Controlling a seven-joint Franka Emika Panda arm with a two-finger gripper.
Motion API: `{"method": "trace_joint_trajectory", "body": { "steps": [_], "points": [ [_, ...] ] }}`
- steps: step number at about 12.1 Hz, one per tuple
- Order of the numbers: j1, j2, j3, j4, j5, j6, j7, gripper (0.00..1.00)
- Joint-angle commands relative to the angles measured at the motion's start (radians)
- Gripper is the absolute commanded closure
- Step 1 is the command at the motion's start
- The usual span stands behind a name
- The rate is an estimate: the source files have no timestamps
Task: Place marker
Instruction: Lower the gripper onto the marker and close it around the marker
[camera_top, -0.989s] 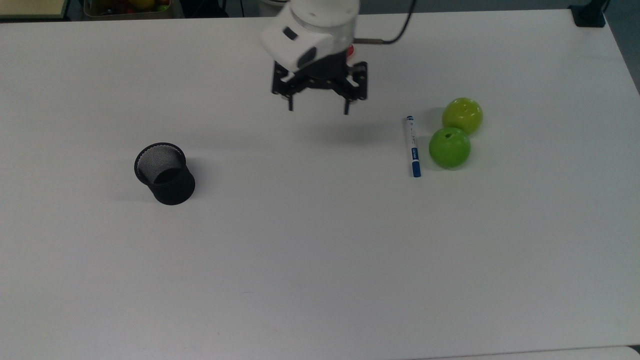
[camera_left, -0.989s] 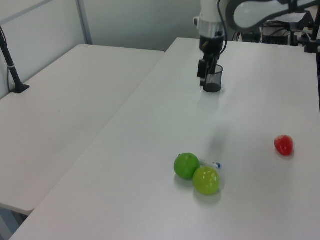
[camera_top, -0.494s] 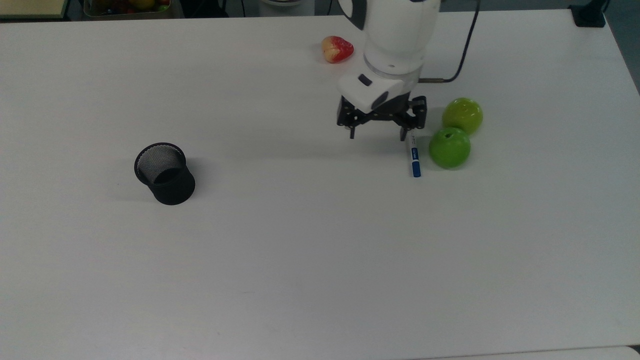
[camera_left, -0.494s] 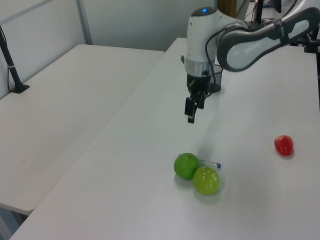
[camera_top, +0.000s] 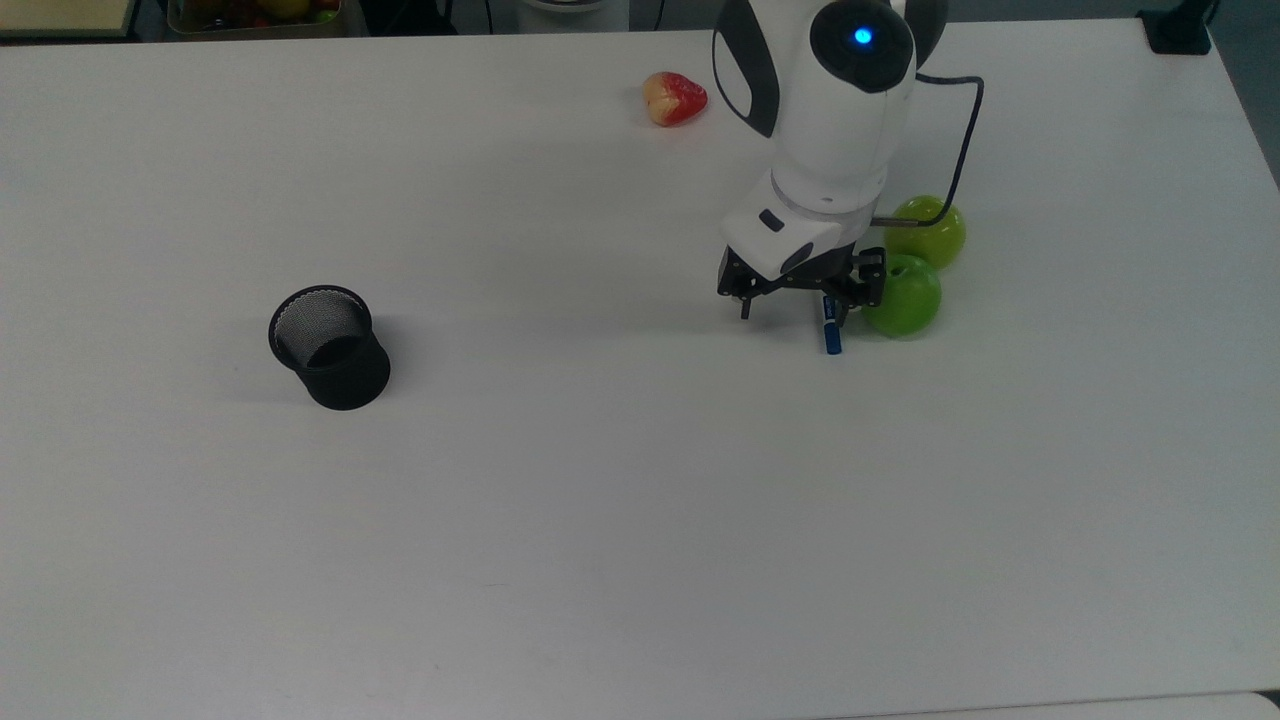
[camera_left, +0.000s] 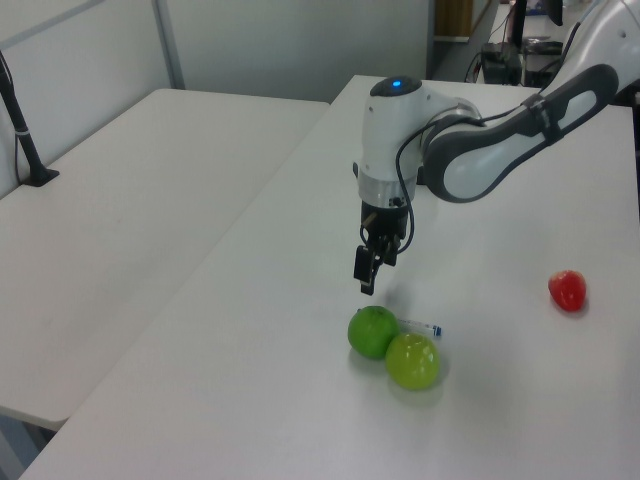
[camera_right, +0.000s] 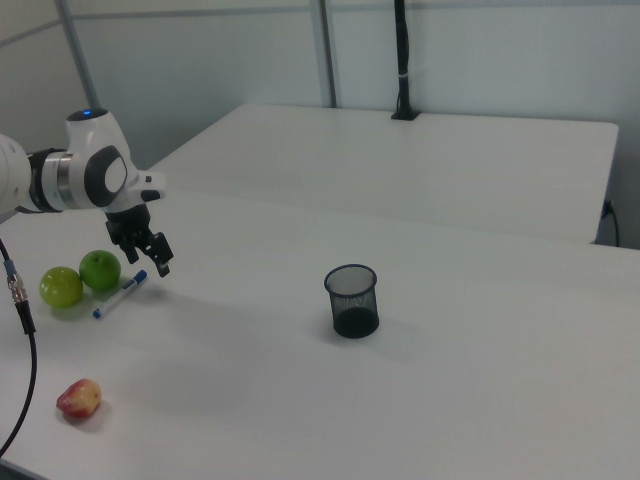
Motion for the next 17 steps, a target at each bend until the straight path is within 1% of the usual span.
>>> {"method": "trace_joint_trajectory", "body": {
  "steps": [1, 3, 8, 9, 10, 12, 14, 15, 16, 17],
  "points": [
    [0.036, 0.019, -0.009, -0.001, -0.016, 0.024, 0.033, 0.00],
    [0.048, 0.026, -0.009, -0.001, -0.017, 0.031, 0.034, 0.00],
    [0.050, 0.054, -0.009, -0.001, -0.019, 0.074, 0.034, 0.14],
    [0.052, 0.054, -0.009, -0.001, -0.023, 0.074, 0.034, 0.19],
    [0.052, 0.054, -0.009, -0.001, -0.034, 0.074, 0.034, 0.27],
    [0.052, 0.054, -0.009, -0.001, -0.040, 0.074, 0.031, 0.39],
    [0.052, 0.054, -0.009, -0.001, -0.051, 0.074, 0.031, 0.43],
    [0.052, 0.054, -0.009, -0.001, -0.052, 0.073, 0.031, 0.47],
    [0.052, 0.054, -0.009, -0.001, -0.055, 0.073, 0.030, 0.52],
    [0.050, 0.054, -0.009, -0.001, -0.055, 0.073, 0.028, 0.61]
  ]
}}
